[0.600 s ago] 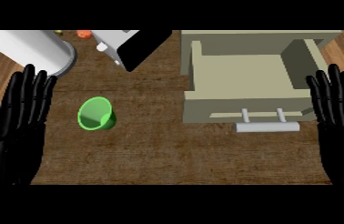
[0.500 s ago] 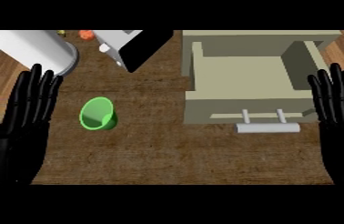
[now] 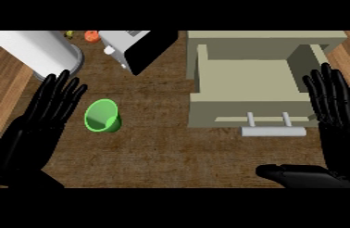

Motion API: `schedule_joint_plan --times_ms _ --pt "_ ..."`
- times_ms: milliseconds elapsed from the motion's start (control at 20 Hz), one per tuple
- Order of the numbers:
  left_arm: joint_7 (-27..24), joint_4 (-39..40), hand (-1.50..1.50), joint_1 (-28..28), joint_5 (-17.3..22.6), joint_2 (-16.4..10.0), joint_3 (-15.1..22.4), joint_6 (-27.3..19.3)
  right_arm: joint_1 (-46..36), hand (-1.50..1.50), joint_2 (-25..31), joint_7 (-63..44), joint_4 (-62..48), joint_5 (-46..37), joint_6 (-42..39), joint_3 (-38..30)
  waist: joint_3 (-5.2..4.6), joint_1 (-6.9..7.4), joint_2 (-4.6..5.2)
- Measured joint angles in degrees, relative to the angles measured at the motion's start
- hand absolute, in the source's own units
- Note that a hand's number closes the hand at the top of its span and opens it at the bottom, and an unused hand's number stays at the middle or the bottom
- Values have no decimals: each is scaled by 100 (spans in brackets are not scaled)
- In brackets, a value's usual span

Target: Pick up the cup, place it into the drawer and close the drawer

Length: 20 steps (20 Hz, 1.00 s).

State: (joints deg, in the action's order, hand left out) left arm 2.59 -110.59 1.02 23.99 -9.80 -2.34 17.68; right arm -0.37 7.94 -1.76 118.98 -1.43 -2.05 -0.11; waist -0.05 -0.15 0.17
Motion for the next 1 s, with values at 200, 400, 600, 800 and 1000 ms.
schedule_joint_plan --times_ms 200,400,600,800,1000 --pt "19 514 -150 35 425 -134 -257 359 -115 -150 33 -25 -160 -11 -62 -67 2 7 -9" --pt "-159 1007 -150 30 429 -218 -513 608 60 -150 -37 173 -213 -102 -145 1 4 6 -14" --pt "-352 1570 -150 174 166 -288 -700 640 -128 -150 -7 177 -396 -3 -219 -147 4 7 -13" --pt "-949 2412 -150 322 -368 -311 -837 675 -211 -150 47 152 -425 49 -278 -265 3 -6 -11" --pt "-1571 3196 -150 345 -822 -372 -955 722 -148 -150 129 216 -415 210 -426 -445 3 -12 -12"
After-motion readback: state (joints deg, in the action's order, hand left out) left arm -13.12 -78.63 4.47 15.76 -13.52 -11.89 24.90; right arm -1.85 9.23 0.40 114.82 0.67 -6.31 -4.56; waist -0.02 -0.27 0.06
